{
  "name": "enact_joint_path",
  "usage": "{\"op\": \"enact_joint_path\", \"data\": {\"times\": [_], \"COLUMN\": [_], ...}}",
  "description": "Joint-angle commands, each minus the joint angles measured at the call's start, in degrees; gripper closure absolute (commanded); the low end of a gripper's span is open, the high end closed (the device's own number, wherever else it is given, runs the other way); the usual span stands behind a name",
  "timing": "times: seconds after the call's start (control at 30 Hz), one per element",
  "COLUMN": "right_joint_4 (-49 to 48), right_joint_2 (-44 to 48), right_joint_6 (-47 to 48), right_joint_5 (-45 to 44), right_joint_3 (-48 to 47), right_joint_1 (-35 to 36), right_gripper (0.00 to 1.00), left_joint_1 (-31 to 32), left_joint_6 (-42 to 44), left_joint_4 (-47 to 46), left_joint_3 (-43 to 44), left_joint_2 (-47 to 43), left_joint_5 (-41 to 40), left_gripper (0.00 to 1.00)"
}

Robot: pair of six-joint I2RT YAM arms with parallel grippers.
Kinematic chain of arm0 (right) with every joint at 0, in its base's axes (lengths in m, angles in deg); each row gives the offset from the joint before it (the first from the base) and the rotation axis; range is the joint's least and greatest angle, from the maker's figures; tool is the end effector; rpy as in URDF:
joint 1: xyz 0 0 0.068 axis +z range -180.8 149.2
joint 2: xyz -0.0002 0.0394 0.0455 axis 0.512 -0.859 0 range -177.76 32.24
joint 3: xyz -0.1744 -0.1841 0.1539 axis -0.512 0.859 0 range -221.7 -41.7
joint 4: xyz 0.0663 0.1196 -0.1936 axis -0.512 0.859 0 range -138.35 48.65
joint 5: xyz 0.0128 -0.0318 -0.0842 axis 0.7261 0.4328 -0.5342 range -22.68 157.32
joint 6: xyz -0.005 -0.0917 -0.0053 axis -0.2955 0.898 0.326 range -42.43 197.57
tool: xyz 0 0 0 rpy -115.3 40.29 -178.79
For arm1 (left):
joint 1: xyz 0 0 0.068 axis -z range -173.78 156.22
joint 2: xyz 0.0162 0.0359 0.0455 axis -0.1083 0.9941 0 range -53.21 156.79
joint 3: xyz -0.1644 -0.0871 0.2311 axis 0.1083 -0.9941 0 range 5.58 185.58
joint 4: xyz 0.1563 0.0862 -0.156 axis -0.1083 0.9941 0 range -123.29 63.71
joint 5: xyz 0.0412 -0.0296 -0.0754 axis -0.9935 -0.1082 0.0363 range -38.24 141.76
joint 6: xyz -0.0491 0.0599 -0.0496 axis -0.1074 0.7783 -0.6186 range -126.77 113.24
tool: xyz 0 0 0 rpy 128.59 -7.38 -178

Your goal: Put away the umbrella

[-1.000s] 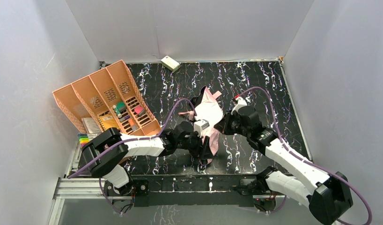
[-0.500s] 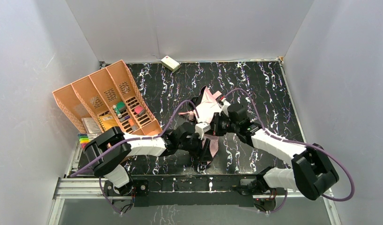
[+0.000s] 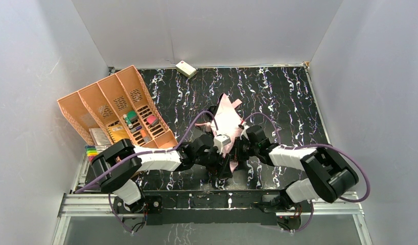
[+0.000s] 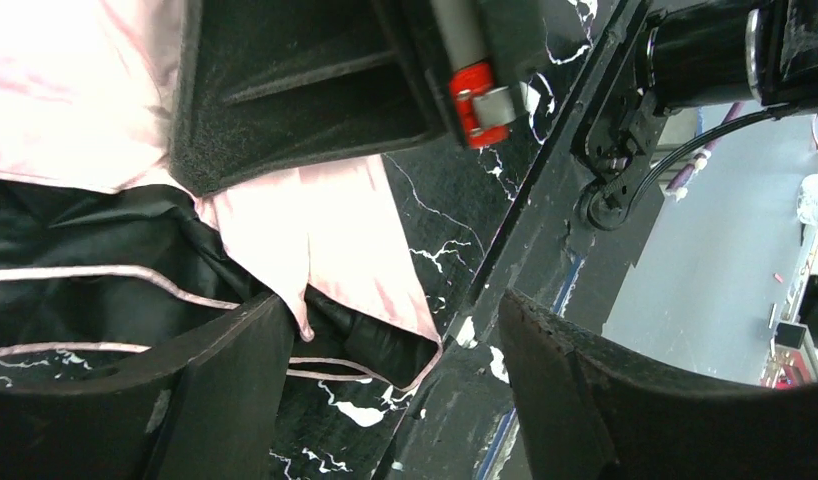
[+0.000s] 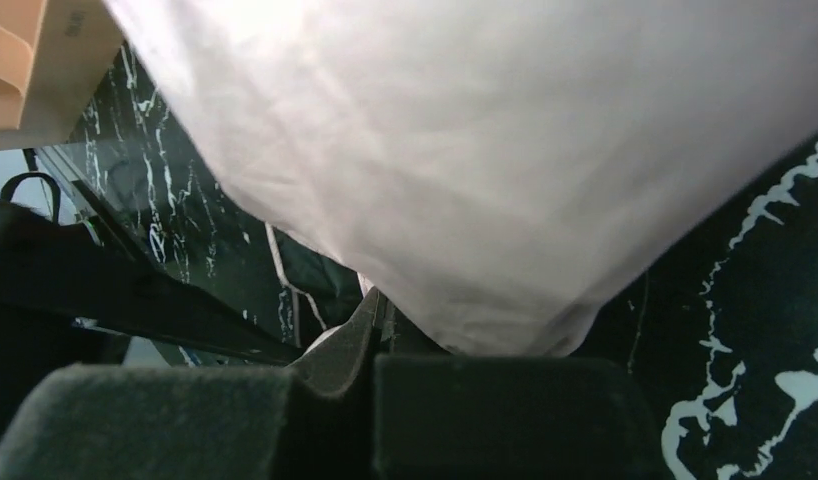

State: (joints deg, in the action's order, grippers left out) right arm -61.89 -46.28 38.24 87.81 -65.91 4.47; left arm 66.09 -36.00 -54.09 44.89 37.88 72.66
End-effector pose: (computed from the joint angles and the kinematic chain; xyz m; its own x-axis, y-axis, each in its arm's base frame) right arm 0.1903 0.1700 0.1548 -0.8924 0.0960 -0.4409 -0.2479 0.7122 0.6568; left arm 0.1440 -0.3067 0.1895 -0.6951 0.2887 -0.6584 0.7128 0.3958 -0.5790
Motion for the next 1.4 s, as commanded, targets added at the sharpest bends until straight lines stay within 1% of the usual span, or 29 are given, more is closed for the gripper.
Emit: {"op": "enact_joint_path", "data": {"times": [0.0,0.1,0.2,0.33,0.43,0.57,0.67,0.83,0.93,1.03,1.17,1.37], "right_joint_4": [-5.6,-5.7,-4.7,-1.0,0.6,1.1,1.3,0.8,1.1,1.3,1.3,0.8], "right_joint_2": [-4.1,-6.9,-8.2,-8.0,-7.8,-8.2,-8.5,-9.6,-9.7,-9.1,-9.0,-9.6], "right_joint_6": [1.1,2.2,2.2,0.9,0.6,0.4,0.9,2.6,3.4,3.8,4.3,4.6], "right_joint_5": [-1.4,-2.4,-4.6,-9.5,-11.5,-12.4,-12.6,-11.3,-10.8,-10.7,-10.2,-9.5], "right_joint_3": [1.8,1.9,2.3,2.5,2.5,2.4,2.3,2.2,1.7,1.5,1.4,1.7], "right_joint_1": [0.0,0.0,0.0,0.0,0.0,0.0,0.0,0.0,-0.1,0.0,0.0,0.0], "right_gripper": [1.0,1.0,1.0,1.0,1.0,1.0,1.0,1.0,1.0,1.0,1.0,1.0], "left_joint_1": [0.4,-0.1,-2.5,-11.0,-18.9,-24.4,-26.9,-29.4,-29.7,-29.8,-29.9,-29.9], "left_joint_6": [0.2,0.7,1.6,1.5,2.9,8.6,11.9,14.3,14.5,13.6,12.2,9.3], "left_joint_4": [2.1,7.0,13.0,18.1,21.8,28.3,32.7,41.5,44.0,44.8,44.3,41.6], "left_joint_3": [2.6,5.0,8.9,14.4,20.6,34.4,45.5,64.6,74.9,81.0,86.3,91.6], "left_joint_2": [-6.7,-10.8,-13.5,-15.0,-12.6,-3.1,7.3,24.8,33.4,39.6,45.0,50.1], "left_joint_5": [-3.2,-9.2,-12.9,-11.0,-8.5,-4.2,0.1,7.7,7.8,6.4,4.9,7.9], "left_gripper": [0.25,0.17,0.14,0.14,0.13,0.13,0.13,0.16,0.18,0.18,0.17,0.17]}}
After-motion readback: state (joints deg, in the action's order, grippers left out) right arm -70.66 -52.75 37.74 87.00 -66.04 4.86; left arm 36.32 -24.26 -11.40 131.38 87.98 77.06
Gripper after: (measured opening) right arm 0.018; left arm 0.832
